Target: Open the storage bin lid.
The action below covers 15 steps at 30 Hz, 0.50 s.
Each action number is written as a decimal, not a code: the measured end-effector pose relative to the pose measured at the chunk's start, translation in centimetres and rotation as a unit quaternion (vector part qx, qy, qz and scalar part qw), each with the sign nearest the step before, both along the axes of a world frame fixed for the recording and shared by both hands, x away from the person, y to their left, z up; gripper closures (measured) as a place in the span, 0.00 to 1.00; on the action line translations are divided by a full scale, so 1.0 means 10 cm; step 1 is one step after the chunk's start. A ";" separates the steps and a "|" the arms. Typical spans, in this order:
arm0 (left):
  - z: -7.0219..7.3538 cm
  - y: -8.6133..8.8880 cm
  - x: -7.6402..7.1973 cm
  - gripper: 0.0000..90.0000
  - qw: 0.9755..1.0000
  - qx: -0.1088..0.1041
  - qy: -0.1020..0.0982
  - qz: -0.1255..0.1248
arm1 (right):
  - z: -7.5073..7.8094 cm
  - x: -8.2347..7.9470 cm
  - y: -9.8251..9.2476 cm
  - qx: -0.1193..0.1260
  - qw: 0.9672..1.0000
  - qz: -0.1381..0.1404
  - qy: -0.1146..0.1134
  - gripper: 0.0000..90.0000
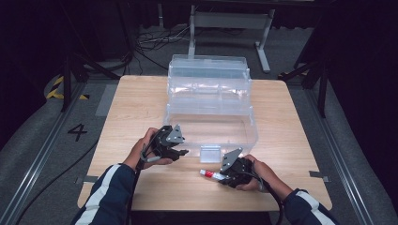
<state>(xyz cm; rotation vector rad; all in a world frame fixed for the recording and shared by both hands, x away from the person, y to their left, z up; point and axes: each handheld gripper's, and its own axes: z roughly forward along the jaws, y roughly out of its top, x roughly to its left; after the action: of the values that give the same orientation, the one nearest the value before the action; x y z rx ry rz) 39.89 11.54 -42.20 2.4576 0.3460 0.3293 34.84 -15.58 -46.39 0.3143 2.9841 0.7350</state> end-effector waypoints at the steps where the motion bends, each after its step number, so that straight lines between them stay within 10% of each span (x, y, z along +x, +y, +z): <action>1: 0.01 0.00 -0.01 0.53 1.000 0.004 -0.004 0.003 | 0.01 -0.01 -0.01 -0.006 1.000 0.001 0.003 0.74; 15: 0.31 0.14 -0.21 0.31 0.998 -0.028 -0.050 0.039 | 0.06 -0.05 -0.11 -0.048 0.999 0.000 0.020 0.73</action>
<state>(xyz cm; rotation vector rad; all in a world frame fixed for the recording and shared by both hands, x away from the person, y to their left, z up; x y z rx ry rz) 37.81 12.96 -39.12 2.3667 0.4045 0.4684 34.38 -16.72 -45.84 0.3281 3.0448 0.5892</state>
